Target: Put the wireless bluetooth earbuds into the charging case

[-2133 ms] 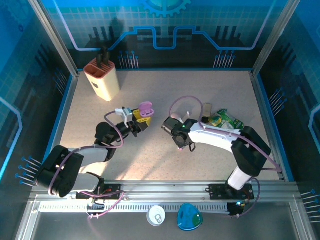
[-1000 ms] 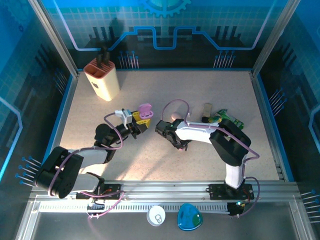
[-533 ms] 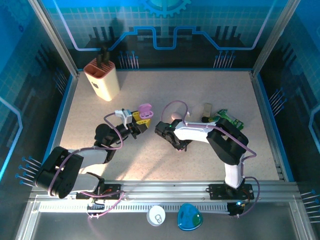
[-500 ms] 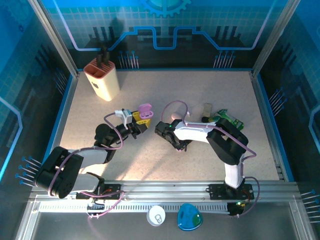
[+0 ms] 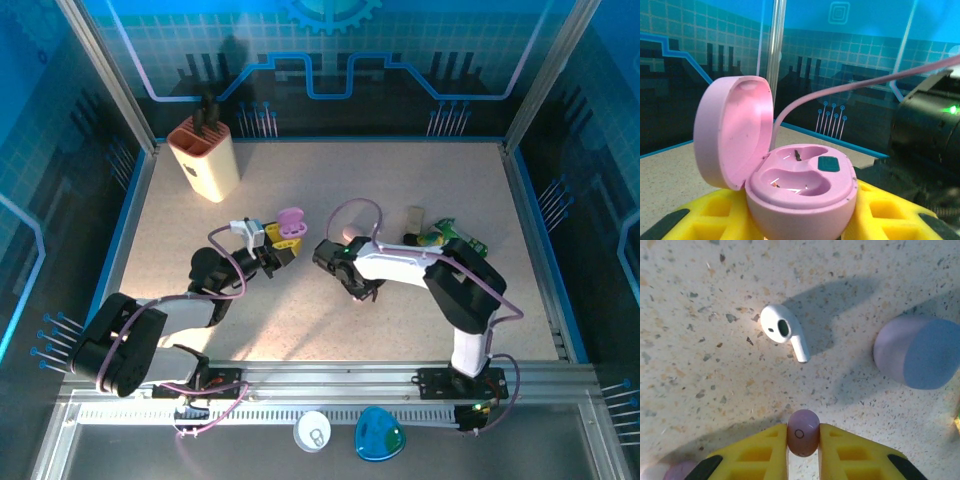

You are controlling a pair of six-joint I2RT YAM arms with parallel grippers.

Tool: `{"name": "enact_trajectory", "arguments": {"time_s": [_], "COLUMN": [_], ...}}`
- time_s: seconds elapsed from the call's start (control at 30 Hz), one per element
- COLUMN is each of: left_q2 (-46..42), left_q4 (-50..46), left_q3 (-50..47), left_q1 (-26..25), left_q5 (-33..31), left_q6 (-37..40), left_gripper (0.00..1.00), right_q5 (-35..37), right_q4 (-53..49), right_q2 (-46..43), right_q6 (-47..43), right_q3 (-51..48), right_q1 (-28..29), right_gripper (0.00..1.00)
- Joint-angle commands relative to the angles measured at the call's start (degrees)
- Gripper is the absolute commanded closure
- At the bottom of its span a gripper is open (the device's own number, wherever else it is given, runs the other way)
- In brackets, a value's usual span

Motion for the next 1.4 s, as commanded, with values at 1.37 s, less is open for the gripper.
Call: {"name": "enact_trajectory", "arguments": {"time_s": [1.37], "left_q2": [7.76], "left_q4": [1.9], "left_q3": [4.73], "left_q1": [-8.25], "left_q5": [7.18], "left_q6": [7.66], "left_gripper": [0.64], "right_q5": [-42.95], "right_q4": [12.24], "right_q2": [-37.95], "right_q6": [-2.71], "right_q3": [1.51], "right_q1": [-7.05], "right_gripper": [0.78]}}
